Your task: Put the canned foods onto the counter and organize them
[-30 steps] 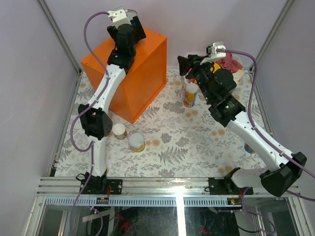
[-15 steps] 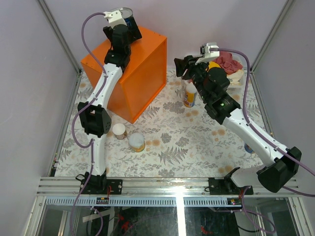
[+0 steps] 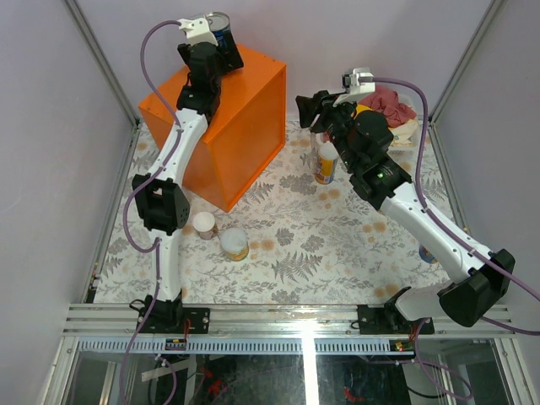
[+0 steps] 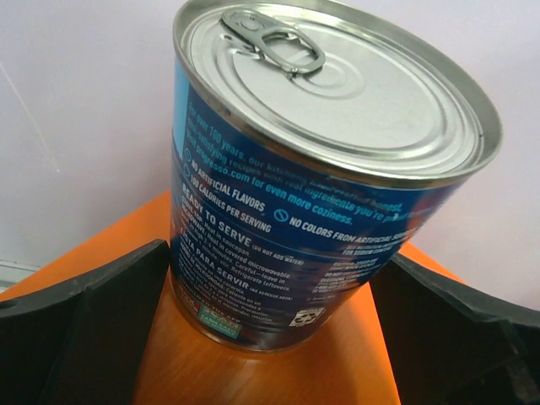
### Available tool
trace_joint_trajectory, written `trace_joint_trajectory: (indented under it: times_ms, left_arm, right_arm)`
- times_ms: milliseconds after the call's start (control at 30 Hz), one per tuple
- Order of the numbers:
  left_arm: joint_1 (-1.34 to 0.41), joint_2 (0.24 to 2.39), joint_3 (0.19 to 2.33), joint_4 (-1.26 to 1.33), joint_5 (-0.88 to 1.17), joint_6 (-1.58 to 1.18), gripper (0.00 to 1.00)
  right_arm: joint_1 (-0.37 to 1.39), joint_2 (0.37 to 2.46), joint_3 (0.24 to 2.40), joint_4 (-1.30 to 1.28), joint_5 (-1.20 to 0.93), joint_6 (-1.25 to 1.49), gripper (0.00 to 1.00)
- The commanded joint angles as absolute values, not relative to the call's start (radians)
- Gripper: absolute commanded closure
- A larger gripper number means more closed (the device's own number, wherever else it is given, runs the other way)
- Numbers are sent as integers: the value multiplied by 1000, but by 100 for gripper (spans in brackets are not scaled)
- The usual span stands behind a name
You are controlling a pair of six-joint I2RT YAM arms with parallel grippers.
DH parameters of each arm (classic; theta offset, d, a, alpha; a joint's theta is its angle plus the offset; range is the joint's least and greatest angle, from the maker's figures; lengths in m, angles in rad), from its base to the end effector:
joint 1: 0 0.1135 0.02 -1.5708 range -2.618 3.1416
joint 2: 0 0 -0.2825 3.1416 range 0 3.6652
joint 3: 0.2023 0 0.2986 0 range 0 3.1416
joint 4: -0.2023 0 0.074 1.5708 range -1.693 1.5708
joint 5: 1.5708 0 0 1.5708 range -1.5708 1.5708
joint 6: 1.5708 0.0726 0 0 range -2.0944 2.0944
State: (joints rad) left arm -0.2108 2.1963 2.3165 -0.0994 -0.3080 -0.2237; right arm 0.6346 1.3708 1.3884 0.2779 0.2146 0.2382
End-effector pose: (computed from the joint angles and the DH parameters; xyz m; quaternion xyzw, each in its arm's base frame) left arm 0.6028 -0.1065 0.4401 -0.1140 0.6907 -0.0474 0.7125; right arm 0.3264 0.2211 0.4977 -0.0322 0.5972 0.2799 0.7510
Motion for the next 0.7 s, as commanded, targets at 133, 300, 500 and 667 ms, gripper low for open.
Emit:
trace_joint_trajectory:
  times_ms: [133,300,500,667]
  left_arm:
    - [-211,2150,2255,-61,-262,-236,0]
    - [-211,2113,2205,-47,-269,-249,0]
    - [-217,2087,2186,-42,-256,-261,0]
    - [-225,2057,2163,-40,-276,-268,0]
  right_arm:
    - [627,1356,1432,314,187,264,45]
    - [627,1355,1441,300,178,269,44]
    - [627,1344,1432,287,174,273,40]
    - [627,1342,1442,265,174,267,32]
